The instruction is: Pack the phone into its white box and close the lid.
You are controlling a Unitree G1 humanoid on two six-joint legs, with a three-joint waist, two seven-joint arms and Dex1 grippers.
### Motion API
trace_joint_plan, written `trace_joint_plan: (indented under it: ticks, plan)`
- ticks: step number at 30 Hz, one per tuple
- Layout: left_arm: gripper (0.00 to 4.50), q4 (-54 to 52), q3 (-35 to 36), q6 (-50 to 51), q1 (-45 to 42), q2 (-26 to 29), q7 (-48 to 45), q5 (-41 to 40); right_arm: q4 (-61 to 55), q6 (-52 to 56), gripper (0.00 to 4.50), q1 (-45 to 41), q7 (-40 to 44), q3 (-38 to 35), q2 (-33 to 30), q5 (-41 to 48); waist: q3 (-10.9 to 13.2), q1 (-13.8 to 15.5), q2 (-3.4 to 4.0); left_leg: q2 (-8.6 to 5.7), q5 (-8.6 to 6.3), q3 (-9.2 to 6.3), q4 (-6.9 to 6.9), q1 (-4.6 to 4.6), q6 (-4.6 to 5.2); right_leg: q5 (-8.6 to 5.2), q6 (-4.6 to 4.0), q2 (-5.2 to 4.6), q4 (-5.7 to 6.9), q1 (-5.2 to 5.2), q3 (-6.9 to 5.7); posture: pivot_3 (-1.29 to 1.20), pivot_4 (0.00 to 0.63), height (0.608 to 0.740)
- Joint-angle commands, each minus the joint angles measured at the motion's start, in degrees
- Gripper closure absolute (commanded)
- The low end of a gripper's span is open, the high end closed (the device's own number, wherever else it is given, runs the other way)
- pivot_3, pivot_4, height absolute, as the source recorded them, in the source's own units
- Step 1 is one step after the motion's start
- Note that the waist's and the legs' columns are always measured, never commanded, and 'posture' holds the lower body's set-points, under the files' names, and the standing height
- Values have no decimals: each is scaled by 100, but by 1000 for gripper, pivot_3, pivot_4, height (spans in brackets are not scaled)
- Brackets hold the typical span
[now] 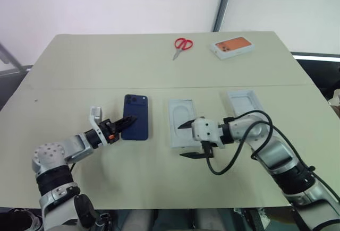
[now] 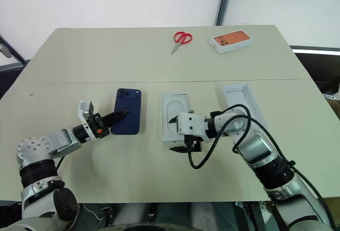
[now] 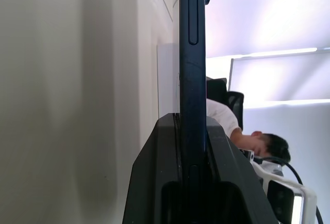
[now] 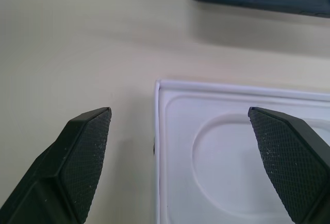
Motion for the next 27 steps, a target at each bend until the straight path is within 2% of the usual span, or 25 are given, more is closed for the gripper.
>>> trace_joint_plan:
  ticks: [1, 3, 5, 13, 15, 17, 23, 27]
  plan:
    - [4500, -274, -92, -97, -103, -25, -51, -207, 182, -298, 592, 45, -95, 29, 1, -161, 0, 3, 0, -1, 0, 0, 0, 0, 0, 0, 0, -1, 0, 1, 0, 0, 150, 740]
    - [4500, -296, -109, -84, -78, -36, -31, -252, 214, -315, 1371, 61, -97, 50, -15, -198, 0, -2, -1, 0, 0, -1, 1, 0, 0, 0, 0, 0, 0, 2, -1, 0, 150, 740]
    - [4500, -364, -172, -91, -31, -21, -31, -245, 254, -375, 2373, 73, -101, 93, -72, -306, 0, -12, -1, 0, 0, -1, 1, 0, 0, 0, 0, 0, 0, 1, 0, 0, 150, 740]
    - [4500, -408, -245, -126, -69, -55, 12, -256, 461, -398, 2373, 105, -201, 132, -7, -405, -1, -1, -3, 1, 1, -2, 2, 1, -1, 0, 0, 1, 0, 4, 0, 0, 150, 740]
    - [4500, -413, -278, -158, -70, -57, 11, -246, 480, -381, 2940, 109, -226, 139, 2, -423, -1, -1, -4, 1, 1, -2, 2, 2, -1, 0, 0, 1, 0, 6, -1, 0, 150, 740]
    - [4500, -417, -288, -145, -61, -63, 21, -271, 478, -348, 3717, 108, -232, 137, 9, -424, -2, -9, -6, 1, 1, -2, 2, 2, -1, 0, -1, 1, 0, 5, -1, 0, 150, 740]
    - [4500, -473, -282, -78, -26, -35, 31, -334, 317, -152, 3717, 195, -253, 68, 83, -272, -3, -10, -7, 4, 1, -2, 2, 5, -2, 1, -1, 4, 0, 7, 0, 0, 150, 740]
    - [4500, -446, -235, -79, -81, 24, 51, -358, -76, 346, 3717, 355, -277, 59, 254, -34, -3, -11, -7, 4, 1, -3, 1, 5, -2, 1, -1, 4, 0, 6, 0, 0, 150, 740]
